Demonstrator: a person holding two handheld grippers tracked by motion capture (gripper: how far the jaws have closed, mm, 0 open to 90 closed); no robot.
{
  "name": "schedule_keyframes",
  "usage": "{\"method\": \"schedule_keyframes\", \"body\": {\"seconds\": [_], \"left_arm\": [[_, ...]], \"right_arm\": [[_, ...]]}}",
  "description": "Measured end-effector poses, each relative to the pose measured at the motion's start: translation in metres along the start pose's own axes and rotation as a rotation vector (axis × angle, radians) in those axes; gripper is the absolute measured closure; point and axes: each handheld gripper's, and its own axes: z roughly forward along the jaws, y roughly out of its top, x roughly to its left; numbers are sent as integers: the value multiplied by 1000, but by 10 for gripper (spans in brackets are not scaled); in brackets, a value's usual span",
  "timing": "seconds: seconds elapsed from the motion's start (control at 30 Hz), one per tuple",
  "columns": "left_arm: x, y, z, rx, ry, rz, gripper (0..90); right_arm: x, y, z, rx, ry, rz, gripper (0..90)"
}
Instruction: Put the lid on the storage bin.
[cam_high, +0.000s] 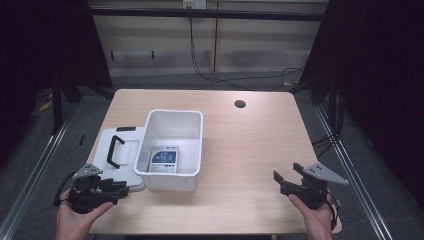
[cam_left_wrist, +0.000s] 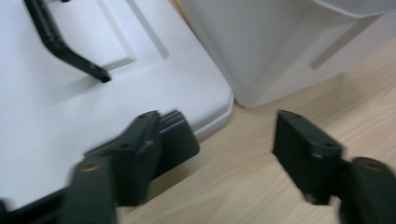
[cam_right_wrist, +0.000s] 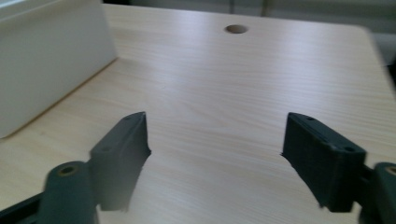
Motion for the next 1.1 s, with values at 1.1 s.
{"method": "schedule_keyframes", "body": {"seconds": [1.1], "left_arm": [[28,46,-17,72,-2,-165,453]], "right_arm": [[15,1,-1,64,166,-34,272]]}}
